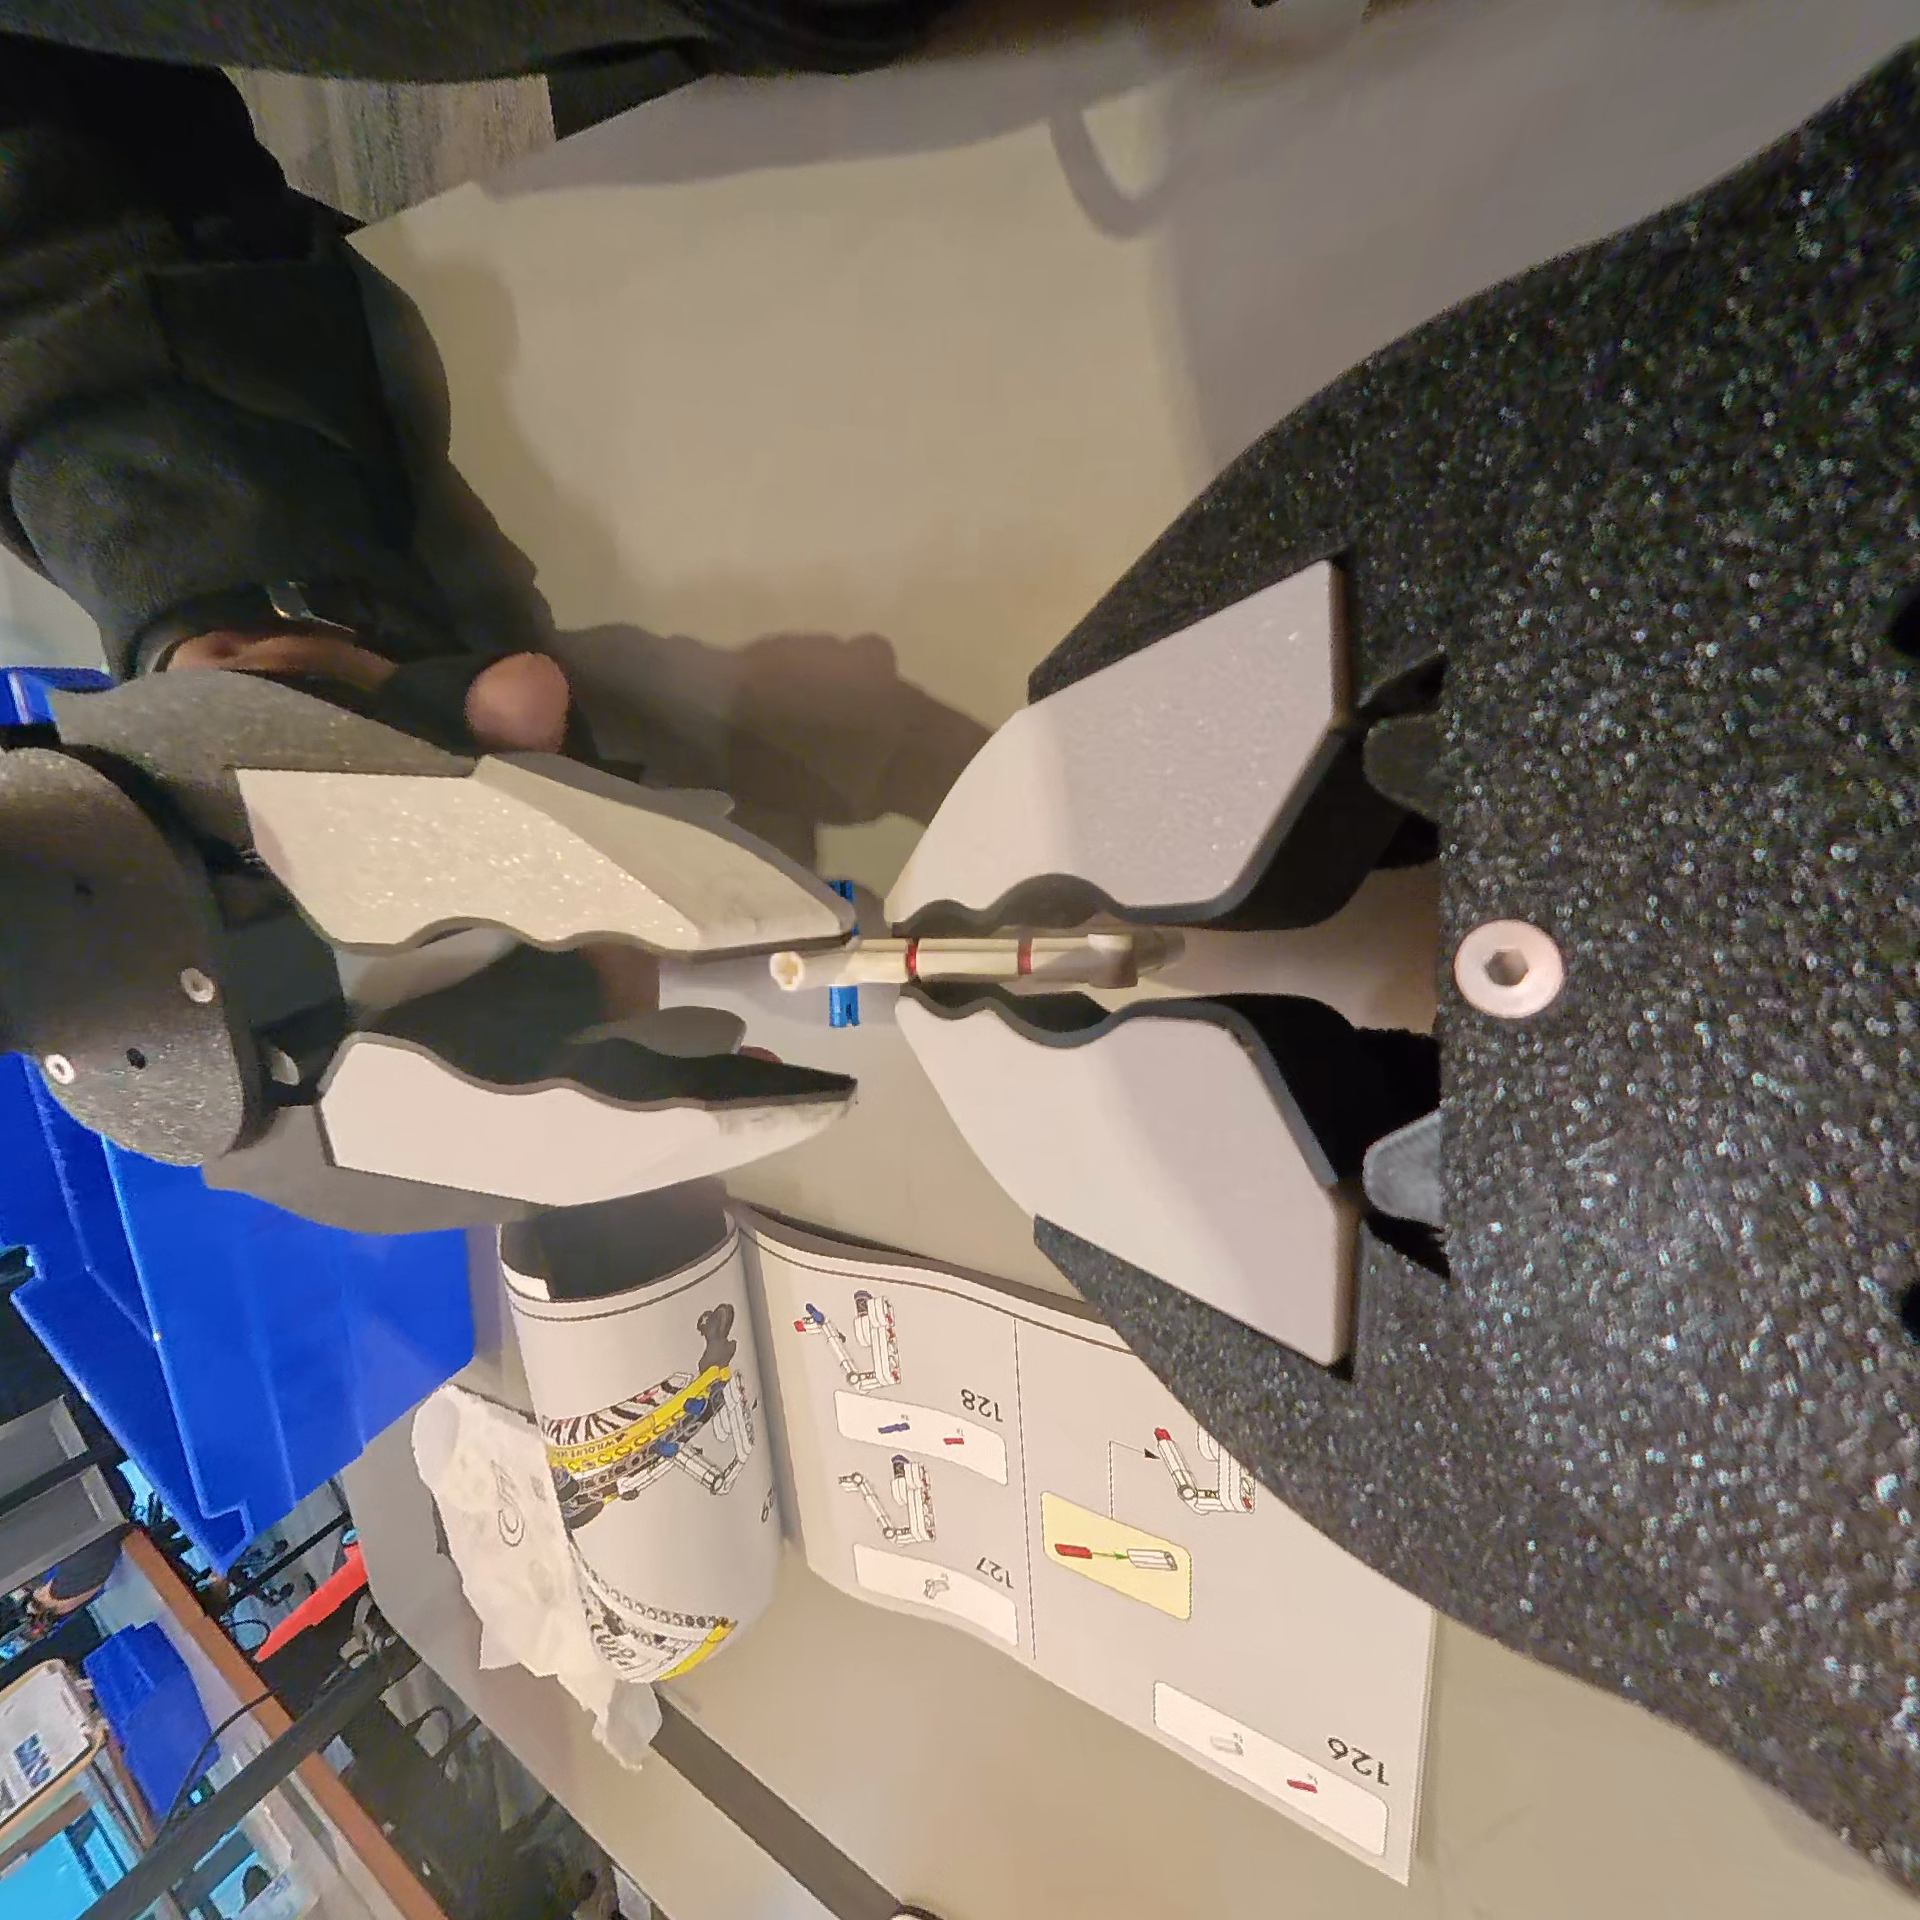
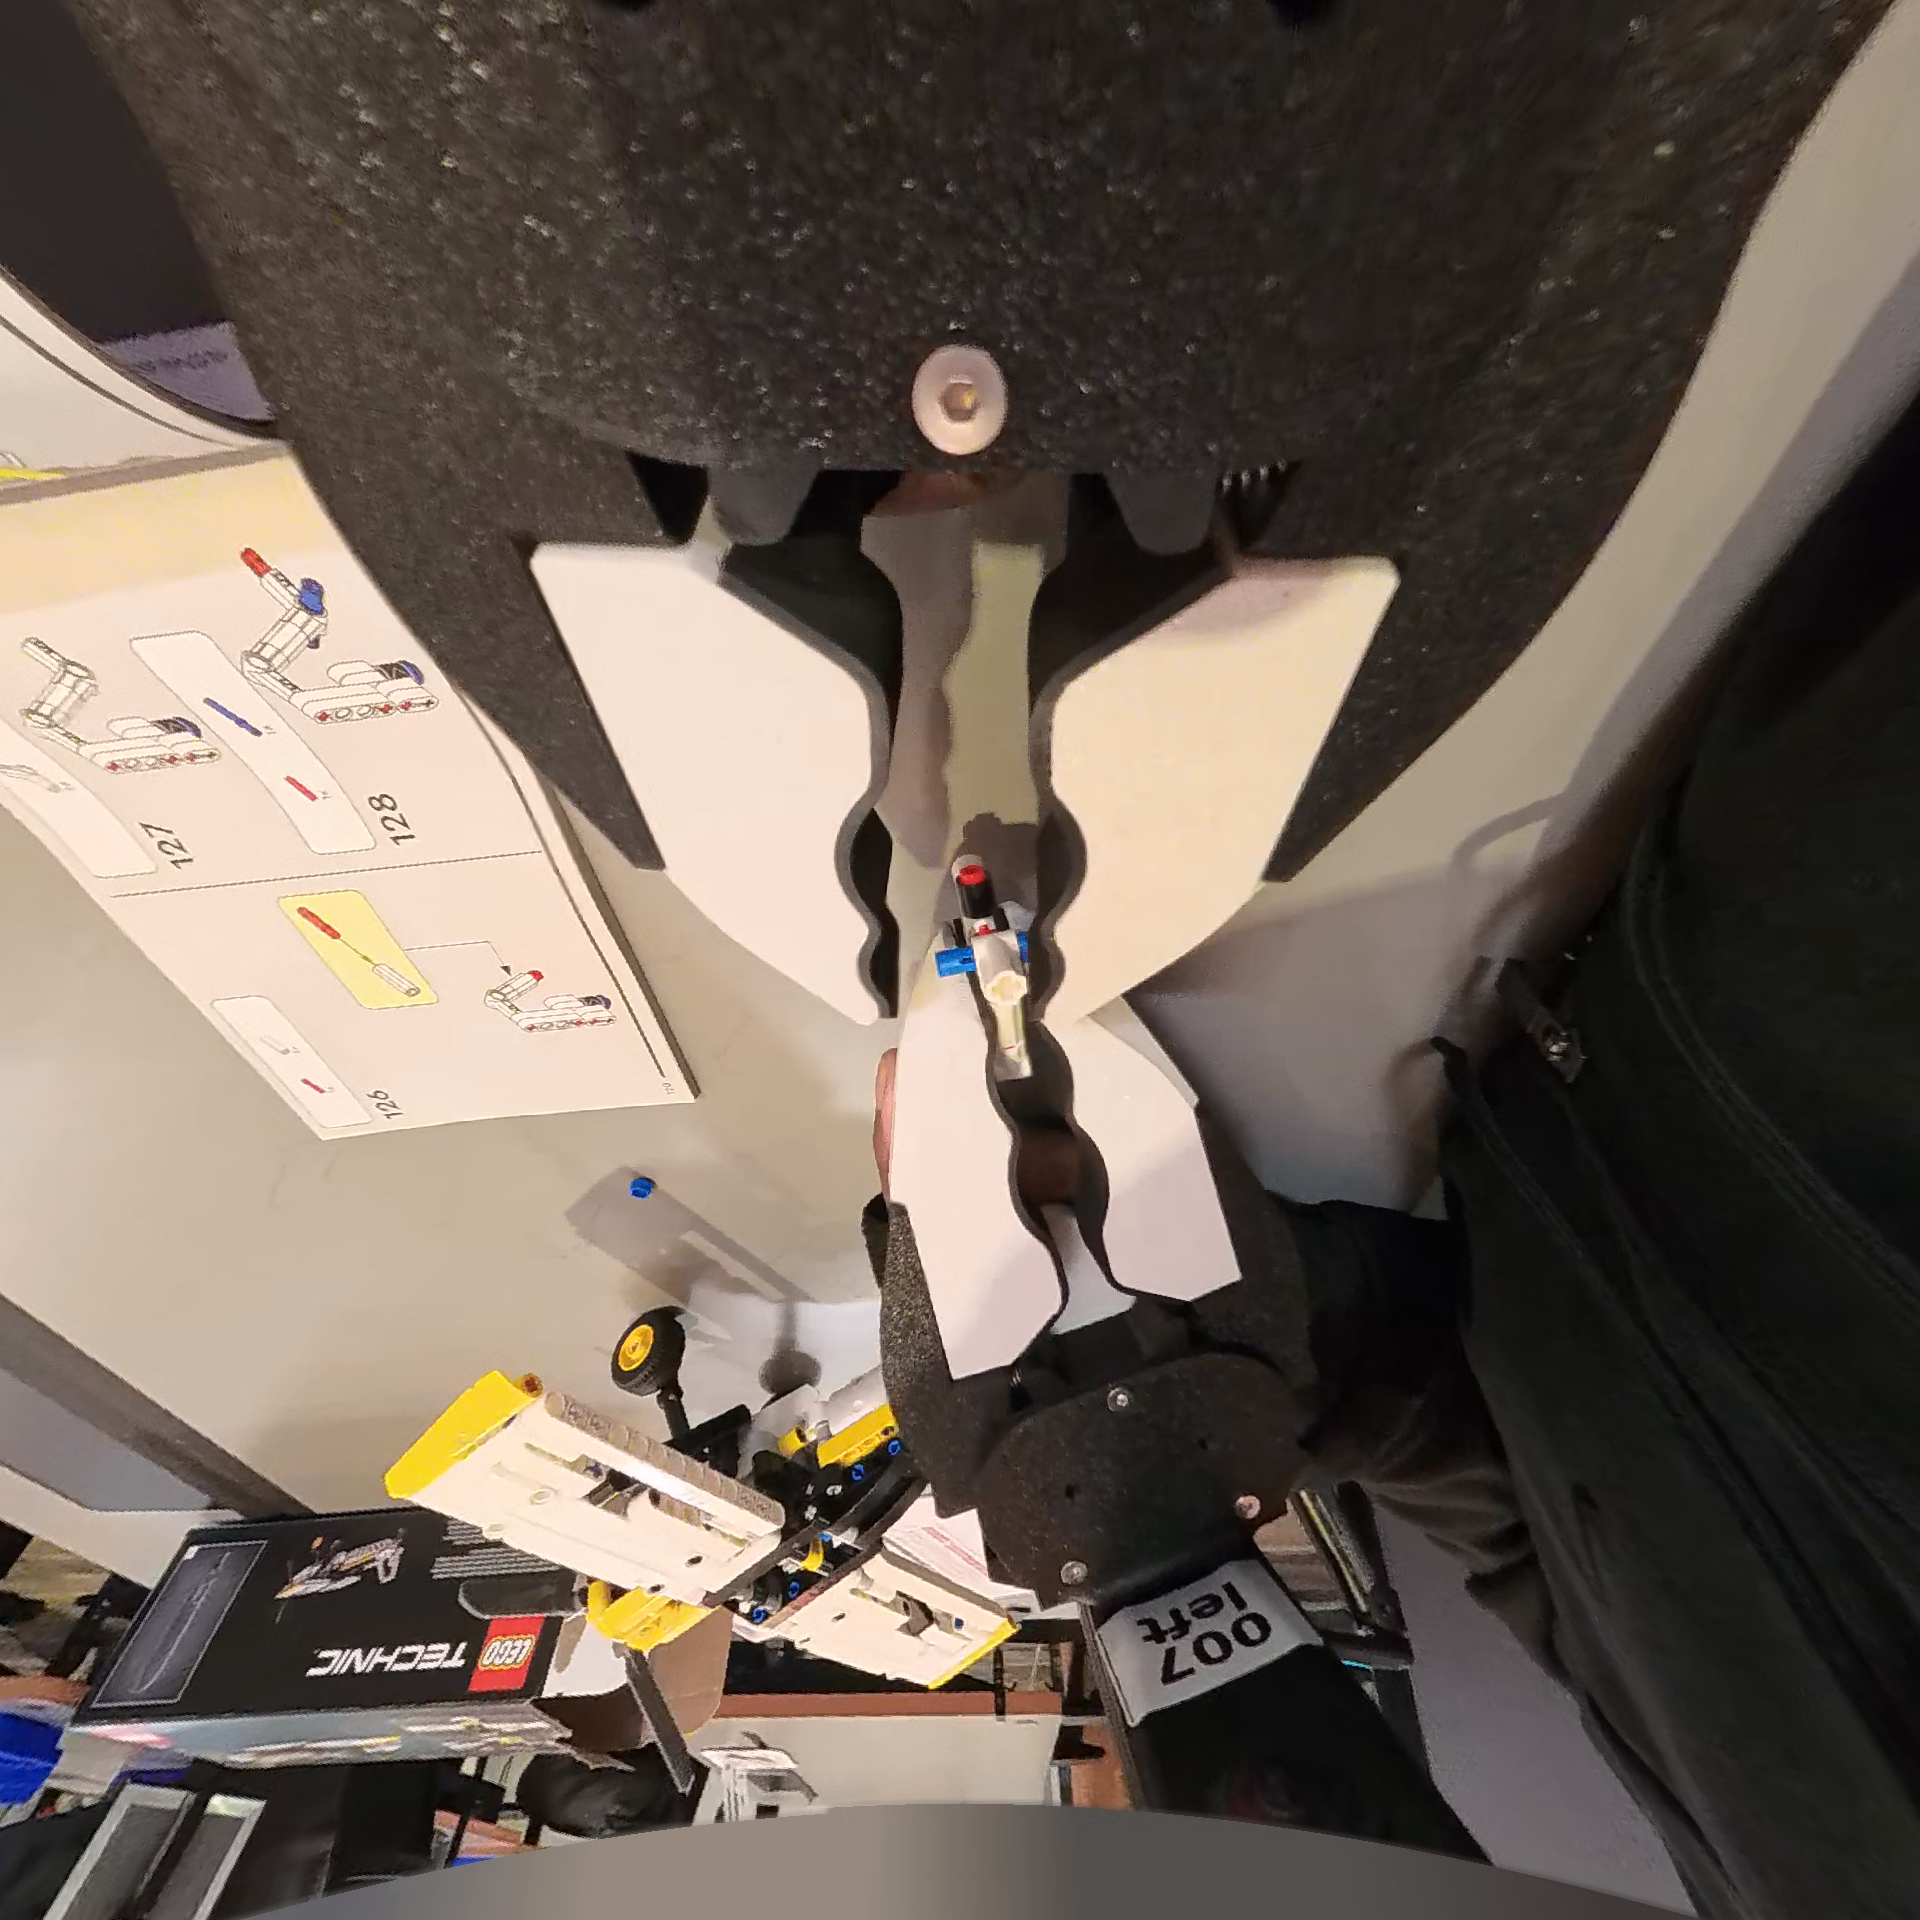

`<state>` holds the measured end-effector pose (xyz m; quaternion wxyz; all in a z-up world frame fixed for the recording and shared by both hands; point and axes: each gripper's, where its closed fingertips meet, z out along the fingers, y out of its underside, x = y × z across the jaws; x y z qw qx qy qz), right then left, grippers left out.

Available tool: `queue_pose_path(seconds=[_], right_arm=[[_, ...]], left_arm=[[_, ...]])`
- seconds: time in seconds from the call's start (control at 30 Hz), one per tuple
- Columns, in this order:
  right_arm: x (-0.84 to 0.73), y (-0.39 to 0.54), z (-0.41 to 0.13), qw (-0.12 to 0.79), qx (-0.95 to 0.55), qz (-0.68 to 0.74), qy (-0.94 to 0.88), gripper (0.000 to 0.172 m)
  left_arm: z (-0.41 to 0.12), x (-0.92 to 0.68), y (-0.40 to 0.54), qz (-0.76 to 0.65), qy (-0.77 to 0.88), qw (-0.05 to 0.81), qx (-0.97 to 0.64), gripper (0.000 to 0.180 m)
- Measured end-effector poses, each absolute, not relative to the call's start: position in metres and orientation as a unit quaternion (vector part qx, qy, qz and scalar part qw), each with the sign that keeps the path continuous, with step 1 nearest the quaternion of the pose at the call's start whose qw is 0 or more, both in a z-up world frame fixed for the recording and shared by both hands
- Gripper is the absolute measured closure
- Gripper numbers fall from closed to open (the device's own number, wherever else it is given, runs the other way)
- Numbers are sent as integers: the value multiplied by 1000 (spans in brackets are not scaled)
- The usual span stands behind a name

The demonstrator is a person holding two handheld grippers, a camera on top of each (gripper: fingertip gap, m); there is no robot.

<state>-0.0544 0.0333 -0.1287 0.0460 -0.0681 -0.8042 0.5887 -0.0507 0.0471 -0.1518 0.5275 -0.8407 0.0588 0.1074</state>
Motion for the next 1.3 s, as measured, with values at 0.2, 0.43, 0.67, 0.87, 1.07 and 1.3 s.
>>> queue_pose_path(seconds=[0.2, 0.43, 0.67, 0.87, 1.07, 1.3], right_arm=[[-49, 31, -132, 28, -59, 581, -811, 155], [-48, 30, -131, 18, -62, 583, -810, 155], [-45, 31, -131, -2, -66, 583, -810, 156], [-45, 30, -134, 5, -62, 574, -817, 164], [-57, 33, -136, 51, -95, 564, -819, 160], [-63, 37, -140, -29, -242, 554, -796, 148]], left_arm=[[-150, -48, 47, 102, 62, 534, -837, 173], [-150, -46, 47, 98, 67, 535, -836, 173], [-149, -46, 47, 107, 68, 538, -833, 173], [-151, -48, 47, 114, 71, 530, -837, 173], [-153, -61, 46, 139, 38, 520, -842, 173], [-151, -83, 38, 206, -7, 511, -834, 173]])
